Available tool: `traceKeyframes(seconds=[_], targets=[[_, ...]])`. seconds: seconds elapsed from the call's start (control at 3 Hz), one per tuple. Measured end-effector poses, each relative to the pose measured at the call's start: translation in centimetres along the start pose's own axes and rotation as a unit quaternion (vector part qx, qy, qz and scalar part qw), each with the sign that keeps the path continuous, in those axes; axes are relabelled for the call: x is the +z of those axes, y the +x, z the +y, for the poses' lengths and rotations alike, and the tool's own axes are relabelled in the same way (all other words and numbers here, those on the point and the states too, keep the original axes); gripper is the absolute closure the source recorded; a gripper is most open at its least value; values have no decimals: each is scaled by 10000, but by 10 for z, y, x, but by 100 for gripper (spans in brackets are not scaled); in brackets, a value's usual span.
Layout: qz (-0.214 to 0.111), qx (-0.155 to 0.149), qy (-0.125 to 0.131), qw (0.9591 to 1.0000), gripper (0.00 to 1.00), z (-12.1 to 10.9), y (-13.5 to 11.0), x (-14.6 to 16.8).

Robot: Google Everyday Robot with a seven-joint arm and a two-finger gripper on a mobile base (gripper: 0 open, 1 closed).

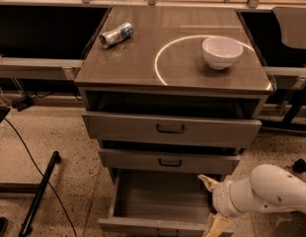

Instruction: Close bottom drawer

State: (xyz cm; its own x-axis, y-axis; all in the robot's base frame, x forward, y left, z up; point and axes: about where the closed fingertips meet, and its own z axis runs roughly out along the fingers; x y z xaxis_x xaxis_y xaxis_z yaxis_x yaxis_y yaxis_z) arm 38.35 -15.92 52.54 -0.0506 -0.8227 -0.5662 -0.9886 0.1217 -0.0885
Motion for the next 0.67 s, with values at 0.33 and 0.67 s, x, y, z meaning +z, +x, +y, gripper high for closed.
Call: traceKeyframes(seconds=[0.33, 0.67], targets=[[-211, -239, 322, 9990, 0, -4, 55, 41], [-436, -382, 114, 9983, 0, 15, 63, 72]])
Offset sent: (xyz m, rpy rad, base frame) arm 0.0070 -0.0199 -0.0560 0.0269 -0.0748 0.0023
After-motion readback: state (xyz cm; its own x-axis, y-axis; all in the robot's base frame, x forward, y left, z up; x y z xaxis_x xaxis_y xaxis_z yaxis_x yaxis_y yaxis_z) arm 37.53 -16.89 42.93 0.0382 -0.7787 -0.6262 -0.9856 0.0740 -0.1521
